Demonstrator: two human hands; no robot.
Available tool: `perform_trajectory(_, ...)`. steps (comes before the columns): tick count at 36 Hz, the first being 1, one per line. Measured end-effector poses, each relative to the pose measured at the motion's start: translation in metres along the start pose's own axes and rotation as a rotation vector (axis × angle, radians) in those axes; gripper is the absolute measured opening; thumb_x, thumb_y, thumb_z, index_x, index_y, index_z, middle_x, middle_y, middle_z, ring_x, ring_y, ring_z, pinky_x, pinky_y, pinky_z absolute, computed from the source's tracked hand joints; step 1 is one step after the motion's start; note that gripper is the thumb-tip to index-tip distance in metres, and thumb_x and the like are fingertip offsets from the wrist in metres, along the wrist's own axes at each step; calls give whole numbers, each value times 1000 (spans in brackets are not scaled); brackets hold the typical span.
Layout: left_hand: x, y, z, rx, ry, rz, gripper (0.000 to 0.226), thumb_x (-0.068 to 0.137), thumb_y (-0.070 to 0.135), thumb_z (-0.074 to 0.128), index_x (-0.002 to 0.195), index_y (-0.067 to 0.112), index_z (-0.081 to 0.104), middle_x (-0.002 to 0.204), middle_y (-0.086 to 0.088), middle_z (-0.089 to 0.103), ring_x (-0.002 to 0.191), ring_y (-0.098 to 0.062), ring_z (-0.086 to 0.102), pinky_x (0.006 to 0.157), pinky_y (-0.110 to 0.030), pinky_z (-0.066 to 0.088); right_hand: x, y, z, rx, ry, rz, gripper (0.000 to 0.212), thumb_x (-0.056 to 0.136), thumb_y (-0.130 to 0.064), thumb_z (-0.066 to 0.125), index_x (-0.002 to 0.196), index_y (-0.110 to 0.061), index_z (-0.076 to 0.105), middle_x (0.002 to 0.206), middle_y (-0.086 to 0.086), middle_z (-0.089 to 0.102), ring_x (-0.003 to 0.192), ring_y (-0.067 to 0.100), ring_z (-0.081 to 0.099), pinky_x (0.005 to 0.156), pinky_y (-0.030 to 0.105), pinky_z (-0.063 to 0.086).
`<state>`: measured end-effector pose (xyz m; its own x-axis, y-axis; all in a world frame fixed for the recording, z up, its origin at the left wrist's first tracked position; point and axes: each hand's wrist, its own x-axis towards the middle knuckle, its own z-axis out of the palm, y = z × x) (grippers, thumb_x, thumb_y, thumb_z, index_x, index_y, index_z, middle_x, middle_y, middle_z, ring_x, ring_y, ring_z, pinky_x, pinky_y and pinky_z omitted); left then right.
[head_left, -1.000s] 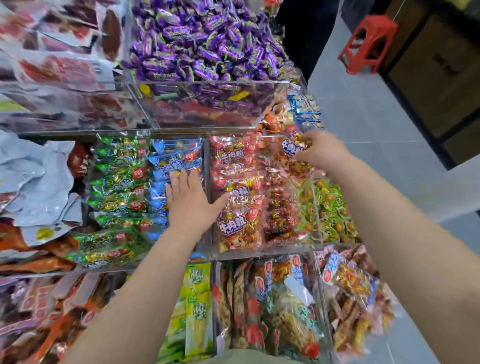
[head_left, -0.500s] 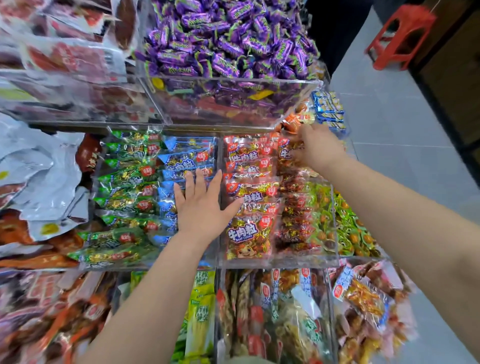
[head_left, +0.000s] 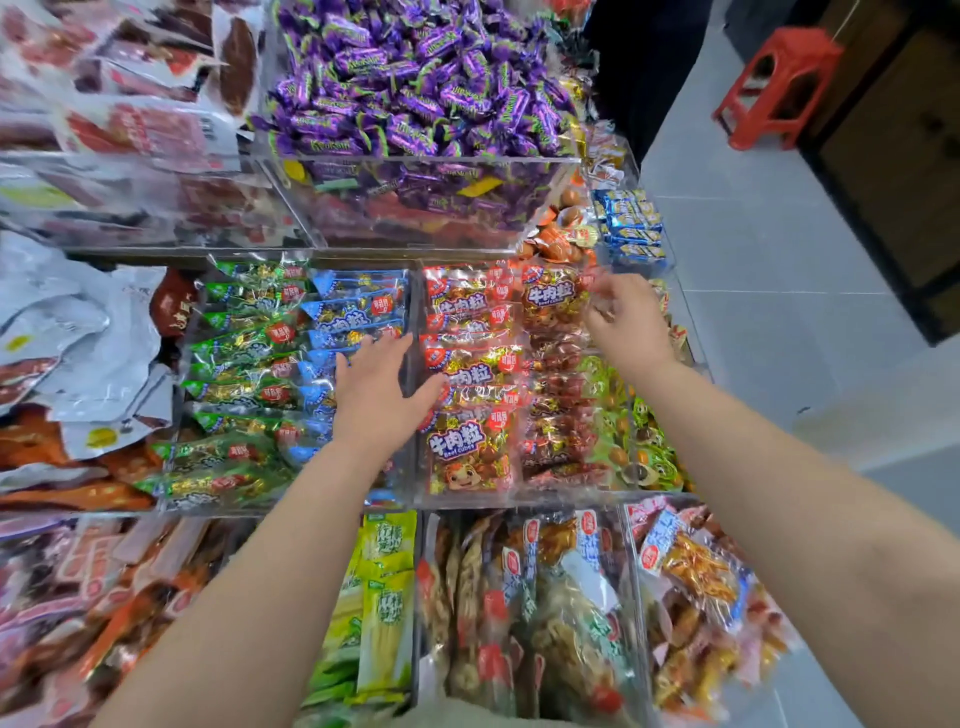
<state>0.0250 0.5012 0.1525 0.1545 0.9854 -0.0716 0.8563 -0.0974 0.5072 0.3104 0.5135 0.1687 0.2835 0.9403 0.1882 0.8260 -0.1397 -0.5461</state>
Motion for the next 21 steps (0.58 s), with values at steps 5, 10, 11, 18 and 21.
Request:
perform_trajectory(5, -51, 16, -8, -428, 148, 107, 20, 86, 40, 55, 105, 36, 60, 89, 13, 61, 81, 2, 54, 76, -33, 52, -80, -9, 1, 296, 35, 213, 11, 89, -10, 55, 92, -19, 62, 100, 0, 63, 94, 17, 58, 85, 31, 49)
perform_trajectory(10, -104, 19, 12, -608, -235, 144, 25, 92, 22, 60, 81, 44, 61, 74, 6, 61, 66, -4, 55, 62, -19, 46, -175, -13, 14, 486, 74, 392, 21, 89, -12, 58, 83, -32, 59, 84, -13, 62, 77, 0, 56, 69, 16, 44)
perform_trajectory(11, -113, 17, 18, -583, -326, 135, 22, 92, 22, 60, 81, 41, 61, 77, 5, 63, 70, -8, 58, 66, -23, 48, -195, -12, 18, 507, 91, 444, 19, 89, -12, 58, 84, -30, 60, 82, -14, 61, 75, -2, 55, 67, 13, 42)
perform_trajectory(18, -167, -22, 71, -383, -755, -19, 22, 94, 20, 57, 74, 29, 59, 71, 5, 63, 58, -7, 56, 61, -26, 47, -344, -7, 40, 588, 190, 846, 8, 89, -9, 59, 92, -15, 62, 75, -4, 58, 58, -4, 50, 59, 14, 39)
perform_trajectory(21, -195, -34, 95, -302, -893, -74, 23, 97, 13, 51, 75, 20, 54, 69, -7, 59, 40, -6, 49, 40, -17, 39, -416, -6, 48, 634, 185, 1055, 9, 88, -4, 57, 87, -13, 60, 71, 0, 56, 60, 6, 49, 60, 16, 40)
